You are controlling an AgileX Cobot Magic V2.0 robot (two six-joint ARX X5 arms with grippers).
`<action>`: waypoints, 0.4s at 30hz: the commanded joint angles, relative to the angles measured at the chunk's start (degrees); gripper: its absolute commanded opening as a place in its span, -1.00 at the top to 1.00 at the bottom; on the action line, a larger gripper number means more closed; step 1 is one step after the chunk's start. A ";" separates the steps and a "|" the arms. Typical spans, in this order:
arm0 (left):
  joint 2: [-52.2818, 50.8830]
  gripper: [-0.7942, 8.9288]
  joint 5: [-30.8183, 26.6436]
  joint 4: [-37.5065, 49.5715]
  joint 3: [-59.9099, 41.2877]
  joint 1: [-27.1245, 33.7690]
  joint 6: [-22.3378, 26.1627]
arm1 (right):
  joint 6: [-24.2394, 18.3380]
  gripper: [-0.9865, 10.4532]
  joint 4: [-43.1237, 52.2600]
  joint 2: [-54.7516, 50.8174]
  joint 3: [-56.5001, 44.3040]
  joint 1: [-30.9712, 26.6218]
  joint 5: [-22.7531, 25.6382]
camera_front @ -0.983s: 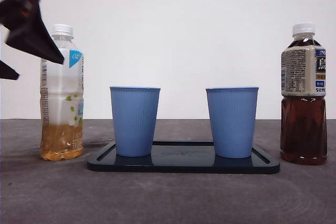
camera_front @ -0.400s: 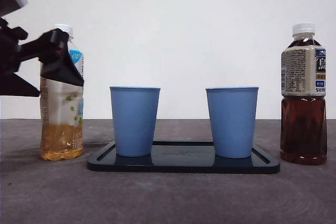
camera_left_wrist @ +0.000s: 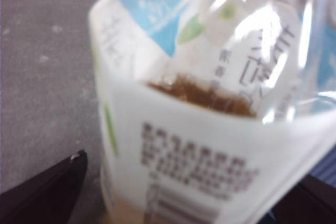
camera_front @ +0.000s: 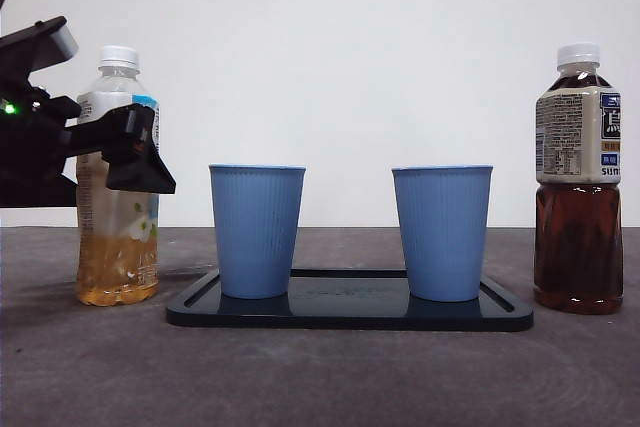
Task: Pour the drink into the cup
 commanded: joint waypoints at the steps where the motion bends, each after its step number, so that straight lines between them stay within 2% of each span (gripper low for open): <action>1: 1.73 -0.13 -0.11 2.34 0.00 -0.22 1.29 | 0.59 -0.03 0.35 0.37 1.46 0.31 -0.07; 5: 2.01 0.23 -0.09 3.06 0.00 -0.20 1.77 | 0.61 -0.03 0.35 0.37 1.64 0.31 -0.07; 12: 1.88 0.27 -0.11 3.54 0.00 -0.22 2.99 | 0.61 -0.03 0.33 0.37 2.03 0.31 -0.09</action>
